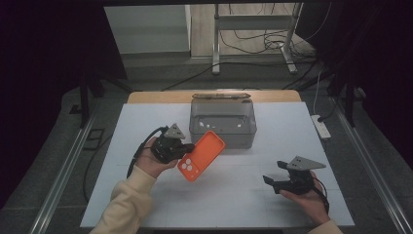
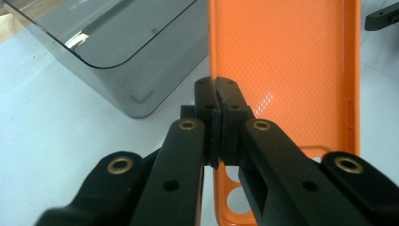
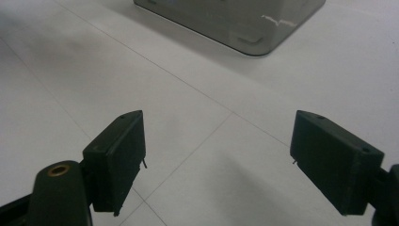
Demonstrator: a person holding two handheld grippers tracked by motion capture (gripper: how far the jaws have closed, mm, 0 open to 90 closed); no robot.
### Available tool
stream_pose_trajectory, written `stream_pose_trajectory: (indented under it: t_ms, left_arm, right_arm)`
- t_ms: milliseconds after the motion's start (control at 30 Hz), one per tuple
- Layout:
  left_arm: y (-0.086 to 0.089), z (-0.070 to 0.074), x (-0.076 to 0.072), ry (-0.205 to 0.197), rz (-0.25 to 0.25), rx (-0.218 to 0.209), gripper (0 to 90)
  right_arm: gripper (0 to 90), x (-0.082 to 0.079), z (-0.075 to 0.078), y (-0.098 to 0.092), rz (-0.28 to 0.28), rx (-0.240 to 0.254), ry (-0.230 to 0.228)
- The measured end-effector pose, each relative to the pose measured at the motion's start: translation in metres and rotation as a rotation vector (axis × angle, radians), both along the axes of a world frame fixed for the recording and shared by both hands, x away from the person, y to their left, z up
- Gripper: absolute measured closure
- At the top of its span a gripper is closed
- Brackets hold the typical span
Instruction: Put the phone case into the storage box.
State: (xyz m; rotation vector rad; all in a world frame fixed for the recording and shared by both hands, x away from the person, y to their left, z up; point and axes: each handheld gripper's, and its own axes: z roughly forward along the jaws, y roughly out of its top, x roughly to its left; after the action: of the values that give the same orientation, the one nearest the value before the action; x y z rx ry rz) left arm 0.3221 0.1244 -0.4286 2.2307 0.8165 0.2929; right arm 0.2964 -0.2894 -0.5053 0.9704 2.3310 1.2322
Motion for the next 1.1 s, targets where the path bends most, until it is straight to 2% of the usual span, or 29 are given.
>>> stream_pose_trajectory:
  t_ms: [700, 1100]
  left_arm:
    - [-0.014, -0.004, -0.003, -0.016, -0.033, 0.021, 88.6]
    - [-0.021, -0.006, -0.006, -0.038, -0.052, 0.055, 88.6]
  right_arm:
    - [18.7, 0.0, 0.001, -0.001, -0.006, 0.015, 0.0]
    - [18.7, 0.0, 0.005, -0.002, -0.006, 0.041, -0.003]
